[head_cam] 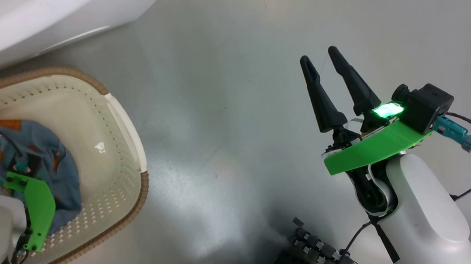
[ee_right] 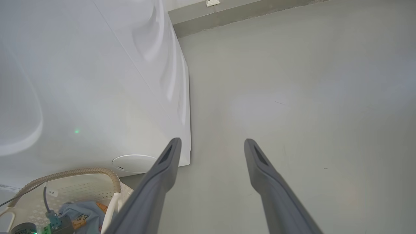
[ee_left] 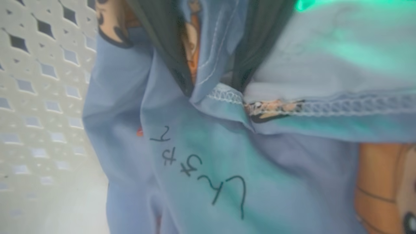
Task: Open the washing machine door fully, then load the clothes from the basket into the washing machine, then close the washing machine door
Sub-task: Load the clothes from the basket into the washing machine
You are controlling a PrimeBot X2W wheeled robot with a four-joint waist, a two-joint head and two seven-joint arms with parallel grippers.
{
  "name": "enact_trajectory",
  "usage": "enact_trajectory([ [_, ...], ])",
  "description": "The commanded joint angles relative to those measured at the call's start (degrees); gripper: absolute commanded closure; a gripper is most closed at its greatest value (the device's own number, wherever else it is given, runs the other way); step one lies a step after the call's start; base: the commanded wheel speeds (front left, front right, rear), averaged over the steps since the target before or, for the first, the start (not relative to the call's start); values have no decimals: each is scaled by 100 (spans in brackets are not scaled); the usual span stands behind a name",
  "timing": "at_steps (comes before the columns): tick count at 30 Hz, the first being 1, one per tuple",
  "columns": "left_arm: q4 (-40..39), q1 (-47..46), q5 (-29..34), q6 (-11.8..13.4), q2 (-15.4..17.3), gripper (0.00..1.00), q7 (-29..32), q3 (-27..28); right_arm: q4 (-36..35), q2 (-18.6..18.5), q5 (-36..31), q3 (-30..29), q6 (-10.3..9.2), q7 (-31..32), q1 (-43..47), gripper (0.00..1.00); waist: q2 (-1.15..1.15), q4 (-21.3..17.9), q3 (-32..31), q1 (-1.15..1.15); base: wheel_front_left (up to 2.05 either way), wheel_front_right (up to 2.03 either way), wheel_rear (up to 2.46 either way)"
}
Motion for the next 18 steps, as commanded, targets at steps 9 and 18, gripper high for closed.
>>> enact_trajectory([
  [9,7,-62,-17,-8,-17,100,-322,-21,-74,1,-7,25,9,-68,134,0,0,95,-167,0,0,0,0],
  [18,-232,95,-492,-8,-259,100,-1158,103,-14,2,-131,-75,9,-68,145,0,0,366,-607,0,0,0,0],
])
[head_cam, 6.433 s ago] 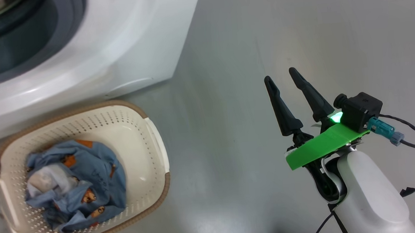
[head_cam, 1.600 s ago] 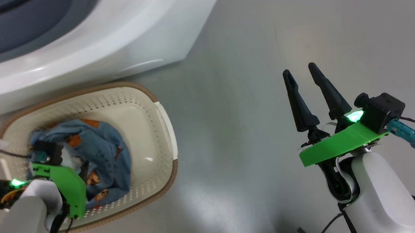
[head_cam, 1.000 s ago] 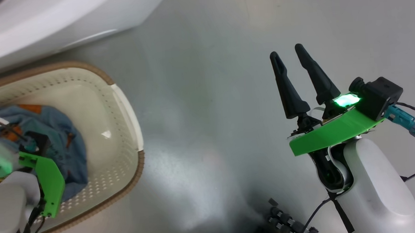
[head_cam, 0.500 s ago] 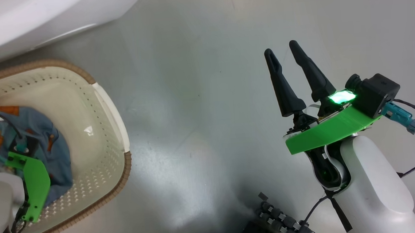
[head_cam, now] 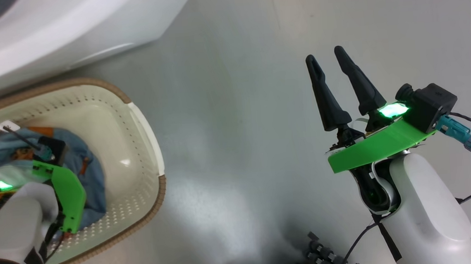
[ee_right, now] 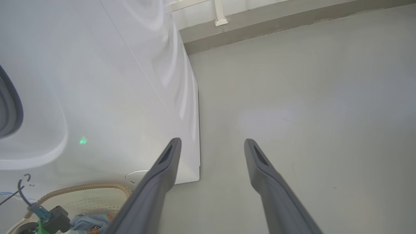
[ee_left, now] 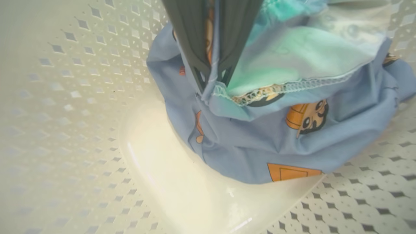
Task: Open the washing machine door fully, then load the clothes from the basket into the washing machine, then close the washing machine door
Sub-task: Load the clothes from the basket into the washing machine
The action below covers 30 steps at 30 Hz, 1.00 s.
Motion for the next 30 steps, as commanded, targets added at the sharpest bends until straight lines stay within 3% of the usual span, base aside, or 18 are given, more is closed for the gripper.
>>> enact_trajectory([
  [1,-75,138,-92,-8,110,100,-122,141,-85,0,-41,47,9,-68,165,0,0,142,-199,0,0,0,0],
  [17,-889,948,-1465,-8,-209,100,-1711,260,237,1,-502,-256,9,-68,492,0,0,813,-1693,0,0,0,0],
  [26,-1352,1308,-1770,-8,-228,100,-2104,355,391,-112,-607,-302,9,-68,770,0,0,1177,-2446,0,0,0,0],
  [30,-1693,1482,-1705,57,-207,100,-2135,657,427,-180,-574,-306,9,-68,856,0,0,1291,-2705,0,0,0,0],
])
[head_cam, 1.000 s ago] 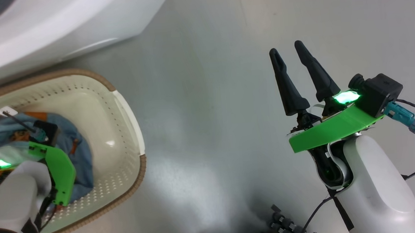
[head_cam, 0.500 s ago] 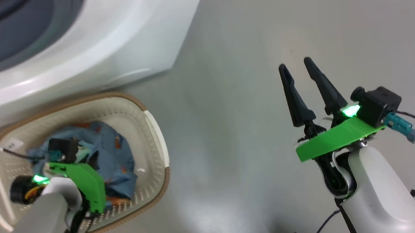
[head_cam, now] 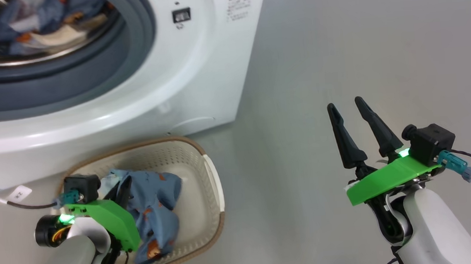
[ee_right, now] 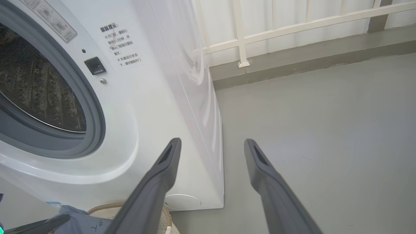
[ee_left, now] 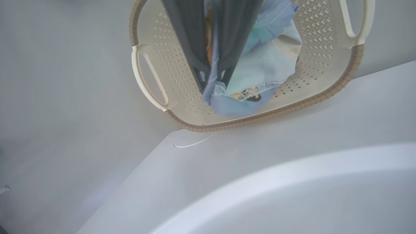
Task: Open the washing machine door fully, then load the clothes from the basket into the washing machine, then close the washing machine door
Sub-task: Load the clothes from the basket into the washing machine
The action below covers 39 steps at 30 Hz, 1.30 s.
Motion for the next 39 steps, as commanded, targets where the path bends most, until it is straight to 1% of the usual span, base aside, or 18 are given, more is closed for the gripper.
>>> enact_trajectory([
  [1,-236,82,50,52,169,100,-75,284,-106,-35,-55,99,9,-68,127,0,0,321,-436,0,0,0,0],
  [9,-1641,862,516,296,187,100,-78,1358,-30,-202,8,78,9,-68,347,0,0,501,-910,0,0,0,0],
  [15,-2724,1537,947,389,56,100,-79,2123,33,-300,77,84,9,-68,545,0,0,615,-1263,0,0,0,0],
  [19,-3323,1942,1175,472,-65,100,-79,2511,37,-344,118,69,9,-68,653,0,0,654,-1442,0,0,0,0],
  [25,-4036,2286,1443,583,-175,100,-79,2823,41,-396,146,40,9,-68,770,0,0,744,-1628,0,0,0,0],
  [29,-4428,2402,1614,711,-217,100,-79,2997,11,-431,167,-16,9,-68,797,0,0,786,-1676,0,0,0,0],
  [39,-4746,2495,1758,848,-245,100,-80,3211,-33,-482,160,-26,9,-68,821,0,0,788,-1699,0,0,0,0],
])
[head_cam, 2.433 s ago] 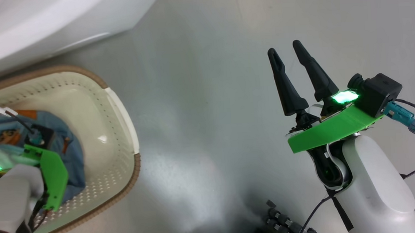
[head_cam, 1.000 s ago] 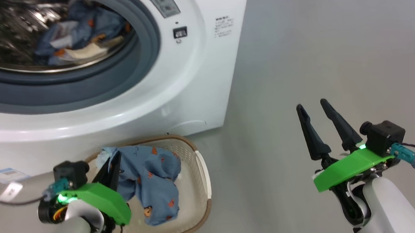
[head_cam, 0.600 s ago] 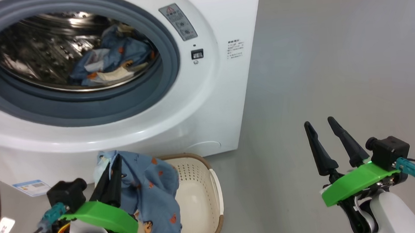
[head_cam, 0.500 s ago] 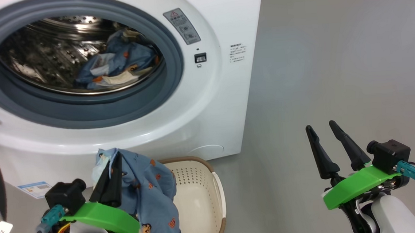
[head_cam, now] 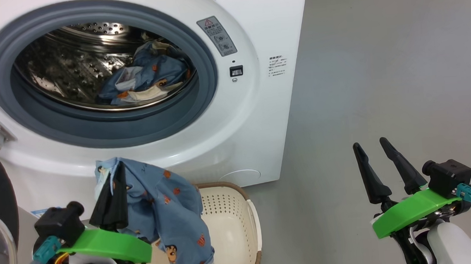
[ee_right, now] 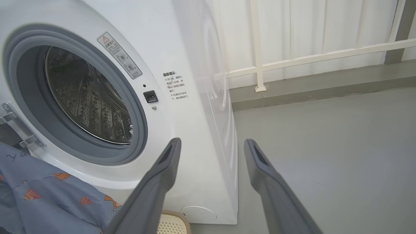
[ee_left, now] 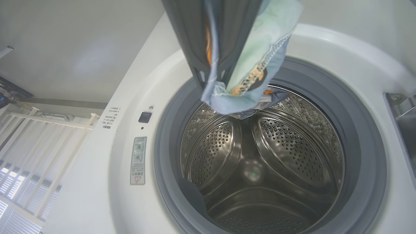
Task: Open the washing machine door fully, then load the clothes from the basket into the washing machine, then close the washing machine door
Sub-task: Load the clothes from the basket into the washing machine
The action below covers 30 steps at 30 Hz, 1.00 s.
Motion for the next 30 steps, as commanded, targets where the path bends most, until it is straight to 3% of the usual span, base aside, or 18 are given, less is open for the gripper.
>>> enact_trajectory([
  [1,-180,-91,97,37,109,100,-52,259,-162,-39,38,96,9,-68,12,0,0,-6,-2,0,0,0,0],
  [10,17,-315,56,18,186,100,-43,343,-188,-92,13,121,9,-68,-30,0,0,-2,69,0,0,0,0],
  [19,110,-1343,140,25,194,100,-48,566,-264,-77,-38,212,9,-68,-214,0,0,-110,532,0,0,0,0],
  [30,2274,-3218,317,-449,335,100,-31,449,-410,146,-141,311,9,-68,-603,0,0,-602,1637,0,0,0,0],
])
